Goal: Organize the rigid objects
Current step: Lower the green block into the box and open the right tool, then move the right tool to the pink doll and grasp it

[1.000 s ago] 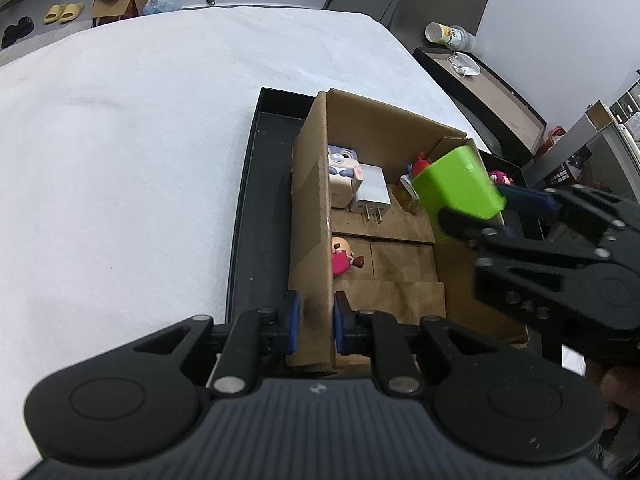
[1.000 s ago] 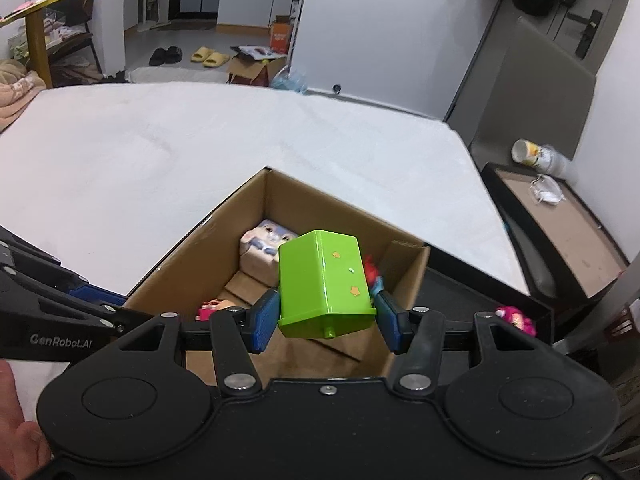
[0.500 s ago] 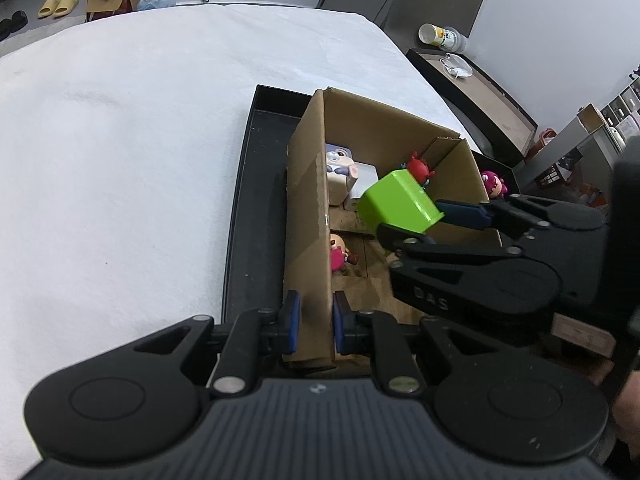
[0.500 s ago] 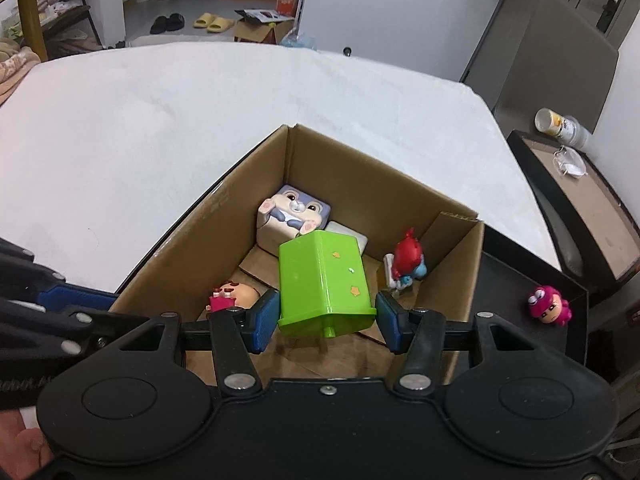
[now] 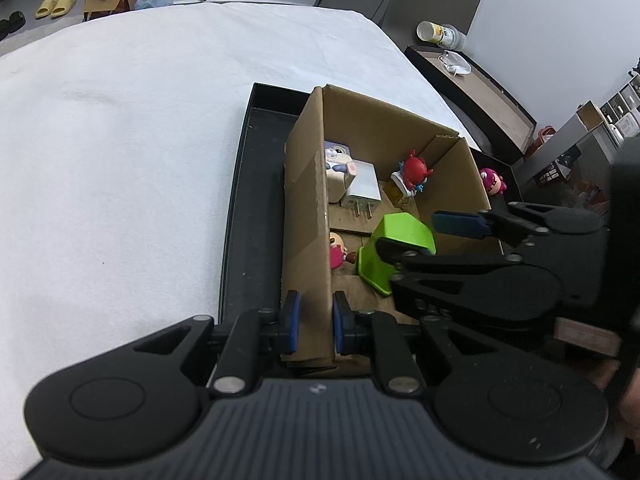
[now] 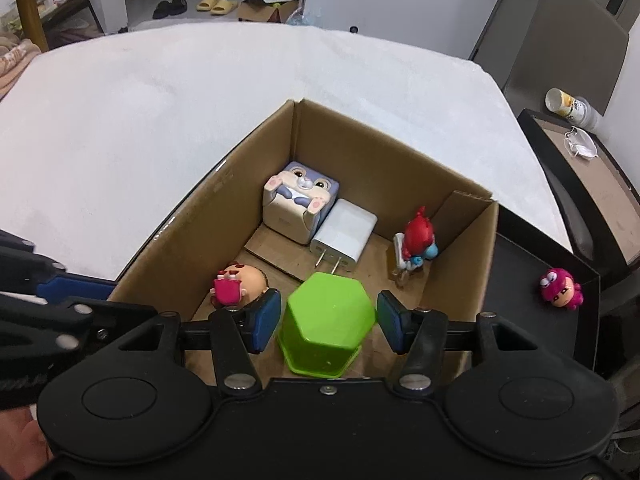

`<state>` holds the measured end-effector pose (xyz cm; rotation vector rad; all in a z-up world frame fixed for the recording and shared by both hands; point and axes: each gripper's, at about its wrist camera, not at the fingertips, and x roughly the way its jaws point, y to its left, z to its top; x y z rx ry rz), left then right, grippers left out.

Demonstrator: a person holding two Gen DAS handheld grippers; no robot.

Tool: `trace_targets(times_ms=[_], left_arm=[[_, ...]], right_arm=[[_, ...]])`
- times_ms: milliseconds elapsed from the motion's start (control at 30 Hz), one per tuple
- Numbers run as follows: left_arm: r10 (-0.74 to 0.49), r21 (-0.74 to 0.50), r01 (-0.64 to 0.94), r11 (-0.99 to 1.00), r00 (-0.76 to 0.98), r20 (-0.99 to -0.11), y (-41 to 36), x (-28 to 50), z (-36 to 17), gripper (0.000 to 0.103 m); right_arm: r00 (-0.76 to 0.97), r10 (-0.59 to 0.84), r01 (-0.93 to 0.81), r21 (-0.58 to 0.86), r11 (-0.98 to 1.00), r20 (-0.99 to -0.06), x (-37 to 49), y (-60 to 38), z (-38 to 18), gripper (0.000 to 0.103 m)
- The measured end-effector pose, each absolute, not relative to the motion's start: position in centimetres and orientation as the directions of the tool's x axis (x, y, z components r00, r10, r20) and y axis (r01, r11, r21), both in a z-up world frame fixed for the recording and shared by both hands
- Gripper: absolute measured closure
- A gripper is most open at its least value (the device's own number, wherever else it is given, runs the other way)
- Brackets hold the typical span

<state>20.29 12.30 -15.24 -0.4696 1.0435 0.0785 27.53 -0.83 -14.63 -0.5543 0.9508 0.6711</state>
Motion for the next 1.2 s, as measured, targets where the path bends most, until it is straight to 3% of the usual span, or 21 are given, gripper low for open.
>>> trace_targets(times_ms=[800,1100,1200], left_arm=[[-0.116,-0.289,-0.289,0.913,0.495,-0.861,11.6,20.7,-15.3,0.088],[-0.106,-0.277,-0.293,0.915,0.488,-0.866,11.4,21.0,-15.5,0.088],[-0.101,-0.272,-0.298,0.915,0.484,-0.869,11.5,21.2,-15.5,0.088]], right_arm=[[0.477,0.329,-0.628,-0.054,0.777,-0.815,28.4,-10.0,-8.9,0.050],[0.515,0.285,-0.545,-0.053,0.837,-0.809,30.4,-13.7,-10.3,0.042],[0.535,0.264,-0.525,-0.071,0.848,-0.802,31.0,-14.6,-10.8,0.034]])
